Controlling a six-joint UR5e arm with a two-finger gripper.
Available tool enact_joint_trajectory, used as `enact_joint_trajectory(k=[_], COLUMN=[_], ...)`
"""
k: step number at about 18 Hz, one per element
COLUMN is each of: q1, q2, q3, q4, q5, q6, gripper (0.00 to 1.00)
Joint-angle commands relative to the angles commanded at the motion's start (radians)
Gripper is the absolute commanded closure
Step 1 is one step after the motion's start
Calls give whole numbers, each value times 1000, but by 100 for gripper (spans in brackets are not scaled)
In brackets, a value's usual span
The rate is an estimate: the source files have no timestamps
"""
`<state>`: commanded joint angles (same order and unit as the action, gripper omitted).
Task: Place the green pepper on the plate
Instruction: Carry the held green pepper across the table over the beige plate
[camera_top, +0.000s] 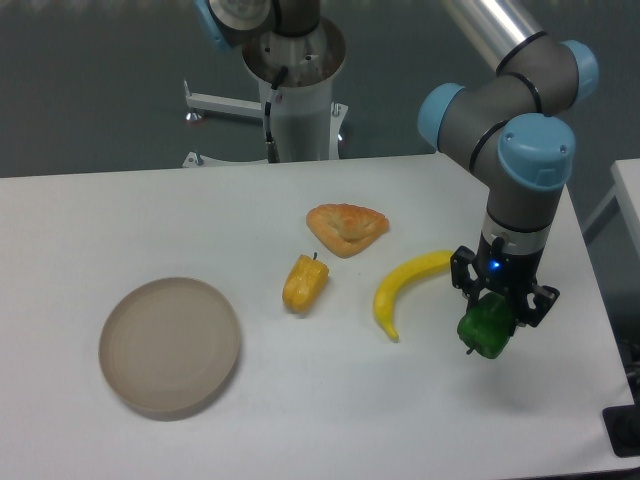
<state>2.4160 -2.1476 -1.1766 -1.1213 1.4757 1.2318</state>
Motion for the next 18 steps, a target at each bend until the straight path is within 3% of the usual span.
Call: enact_joint_trajectory(k=[7,11,18], q1=[-38,-96,-257], q2=[9,48,49], q3=[-24,-46,-54], q4=[-5,-38,-35], q5=[0,-5,-8], q6=[-15,-121,-376], gripper=[60,60,60])
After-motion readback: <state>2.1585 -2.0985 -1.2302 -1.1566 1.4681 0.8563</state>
